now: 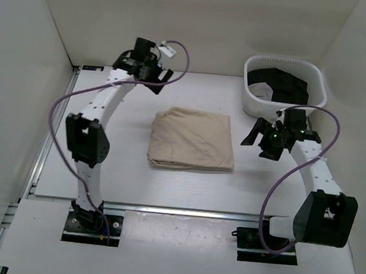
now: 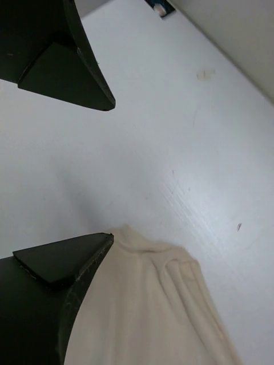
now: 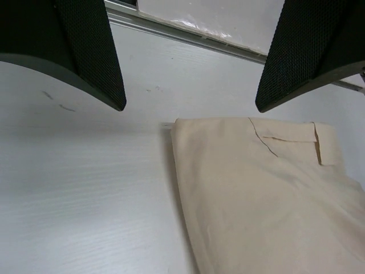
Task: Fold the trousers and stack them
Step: Fold the trousers
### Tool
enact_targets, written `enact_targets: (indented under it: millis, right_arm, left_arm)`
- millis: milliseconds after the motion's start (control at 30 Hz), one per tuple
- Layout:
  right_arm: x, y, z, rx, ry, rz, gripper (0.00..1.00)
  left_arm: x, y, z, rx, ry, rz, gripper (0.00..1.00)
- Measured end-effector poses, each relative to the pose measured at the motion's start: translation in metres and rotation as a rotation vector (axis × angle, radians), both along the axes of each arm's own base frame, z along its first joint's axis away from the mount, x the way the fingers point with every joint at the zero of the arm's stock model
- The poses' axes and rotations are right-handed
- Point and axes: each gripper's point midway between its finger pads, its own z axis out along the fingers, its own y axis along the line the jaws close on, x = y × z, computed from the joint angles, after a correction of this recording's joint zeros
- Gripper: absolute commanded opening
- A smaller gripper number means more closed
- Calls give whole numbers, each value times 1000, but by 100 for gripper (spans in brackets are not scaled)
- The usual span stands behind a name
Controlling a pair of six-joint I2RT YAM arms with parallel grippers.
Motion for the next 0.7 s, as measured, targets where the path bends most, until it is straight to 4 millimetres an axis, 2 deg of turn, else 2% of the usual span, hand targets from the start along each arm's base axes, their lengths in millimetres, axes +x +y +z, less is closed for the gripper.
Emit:
enact_targets:
  millis: [67, 133, 200, 233, 300, 367, 433, 500, 567, 633, 700]
  right_arm:
    - [6, -14, 15, -16, -22, -35, 99]
    - [11, -31, 27, -30, -31, -82, 99]
    - [12, -50, 35, -51, -30, -132, 99]
    - [12, -59, 39, -63, -25, -160, 99]
    - [10, -76, 44, -91, -15, -205, 99]
    - [7, -91, 48, -135, -4, -246, 99]
    - [5, -98, 52, -164, 0, -267, 99]
    - [3, -102, 54, -177, 7, -282, 99]
    - [1, -106, 57, -186, 11, -295, 99]
    - [2, -109, 59, -193, 9, -306, 99]
    - [3, -112, 63, -197, 0, -314, 99]
  left_arm:
    - [-9, 23, 42, -50, -76, 59, 100]
    - [-22, 53, 71, -88, -126, 131, 100]
    - [-36, 87, 82, -113, -141, 209, 100]
    - [-45, 105, 80, -119, -130, 250, 100]
    - [-62, 140, 66, -135, -91, 328, 100]
    - [-88, 176, 36, -141, -4, 421, 100]
    - [-115, 201, 5, -145, 79, 500, 100]
    - [-148, 216, -27, -146, 176, 561, 100]
    - [-178, 221, -48, -153, 253, 598, 100]
    - [-201, 225, -57, -162, 289, 632, 100]
    - [-216, 229, -58, -176, 289, 665, 100]
